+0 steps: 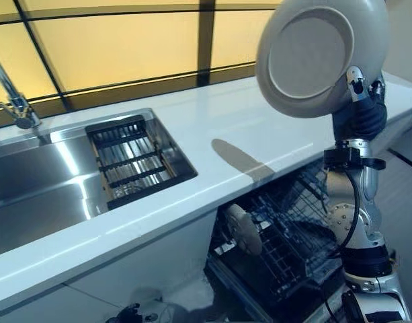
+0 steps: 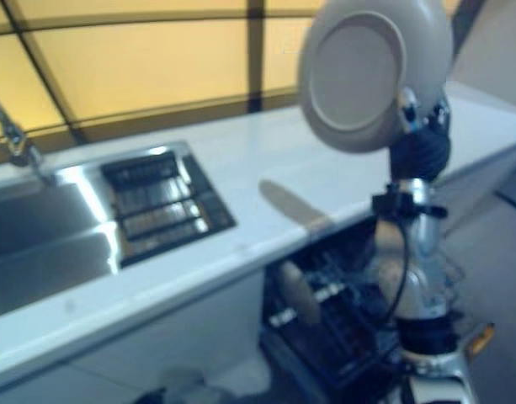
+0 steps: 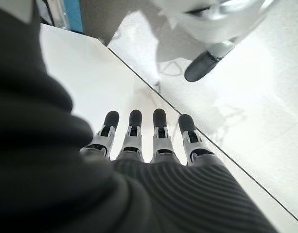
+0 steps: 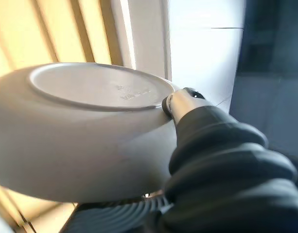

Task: Take plates into dishwasher

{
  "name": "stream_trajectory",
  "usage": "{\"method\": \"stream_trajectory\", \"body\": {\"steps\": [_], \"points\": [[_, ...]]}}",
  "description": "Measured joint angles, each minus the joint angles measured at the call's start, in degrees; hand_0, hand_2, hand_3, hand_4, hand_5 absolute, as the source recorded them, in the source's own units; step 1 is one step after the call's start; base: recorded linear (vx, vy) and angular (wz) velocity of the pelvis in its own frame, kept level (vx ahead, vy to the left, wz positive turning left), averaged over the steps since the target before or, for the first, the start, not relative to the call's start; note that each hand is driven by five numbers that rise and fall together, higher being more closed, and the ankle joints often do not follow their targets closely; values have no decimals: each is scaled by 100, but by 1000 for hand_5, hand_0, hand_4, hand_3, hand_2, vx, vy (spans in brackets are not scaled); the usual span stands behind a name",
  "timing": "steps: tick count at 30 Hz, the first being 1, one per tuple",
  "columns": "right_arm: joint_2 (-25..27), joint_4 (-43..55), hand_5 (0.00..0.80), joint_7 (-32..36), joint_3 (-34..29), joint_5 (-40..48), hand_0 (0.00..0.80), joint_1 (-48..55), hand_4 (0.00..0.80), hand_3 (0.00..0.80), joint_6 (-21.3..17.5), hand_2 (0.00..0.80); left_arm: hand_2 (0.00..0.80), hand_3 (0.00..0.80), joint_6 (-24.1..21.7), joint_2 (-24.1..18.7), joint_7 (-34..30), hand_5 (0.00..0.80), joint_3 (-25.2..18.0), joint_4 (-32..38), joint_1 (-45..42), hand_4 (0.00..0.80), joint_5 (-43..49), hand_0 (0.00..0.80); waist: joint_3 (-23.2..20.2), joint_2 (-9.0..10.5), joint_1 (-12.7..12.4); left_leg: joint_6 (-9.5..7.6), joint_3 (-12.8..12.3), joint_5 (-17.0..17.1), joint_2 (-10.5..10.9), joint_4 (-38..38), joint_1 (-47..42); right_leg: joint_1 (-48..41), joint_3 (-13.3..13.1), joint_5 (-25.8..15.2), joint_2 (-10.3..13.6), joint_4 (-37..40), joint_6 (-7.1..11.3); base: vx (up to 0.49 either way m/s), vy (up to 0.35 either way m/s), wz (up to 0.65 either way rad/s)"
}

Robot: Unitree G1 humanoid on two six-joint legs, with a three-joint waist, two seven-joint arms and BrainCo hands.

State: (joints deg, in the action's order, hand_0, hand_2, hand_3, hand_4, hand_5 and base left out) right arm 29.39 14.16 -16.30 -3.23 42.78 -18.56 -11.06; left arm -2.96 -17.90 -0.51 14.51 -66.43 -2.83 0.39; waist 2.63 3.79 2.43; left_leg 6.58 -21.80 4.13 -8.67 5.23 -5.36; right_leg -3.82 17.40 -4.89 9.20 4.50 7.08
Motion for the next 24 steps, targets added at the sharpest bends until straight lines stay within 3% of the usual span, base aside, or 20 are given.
{"method": "stream_trajectory", "body": {"steps": [2, 9, 14, 24], "points": [[364, -140, 800, 44, -195, -559, 800, 435, 800, 800, 0, 800, 0, 0, 0, 1, 0, 0, -7, 6, -25, 0, 1, 0, -20, 42, 42, 11, 9, 15, -70, 1, 4, 9, -41, 1, -45, 4, -3, -38, -243, -8], [560, -426, 800, 521, -547, -1533, 800, 1412, 800, 800, 79, 800, 0, 0, -14, 177, 16, 0, -6, 36, -100, 0, 4, 0, -29, 59, 353, 15, 3, 39, -95, -34, 0, 40, -281, 2, -150, 66, -80, -55, -187, -4], [551, -664, 800, 623, -475, -2101, 800, 1678, 800, 800, 265, 800, 0, 0, -16, 269, 61, 0, -2, 103, -86, 0, 1, 0, 61, -73, 445, 34, 0, 52, -94, -37, -2, 50, -454, -4, -168, 71, -103, -49, -93, -2], [501, -1441, 800, 535, -94, -2894, 800, 1922, 800, 800, 525, 800, 0, 0, -11, 328, 63, 0, 6, 281, -88, 0, 2, 0, 280, -408, 460, 15, 5, 39, -100, -36, 61, 114, -464, 14, -171, 73, -80, -32, -60, 0]]}}
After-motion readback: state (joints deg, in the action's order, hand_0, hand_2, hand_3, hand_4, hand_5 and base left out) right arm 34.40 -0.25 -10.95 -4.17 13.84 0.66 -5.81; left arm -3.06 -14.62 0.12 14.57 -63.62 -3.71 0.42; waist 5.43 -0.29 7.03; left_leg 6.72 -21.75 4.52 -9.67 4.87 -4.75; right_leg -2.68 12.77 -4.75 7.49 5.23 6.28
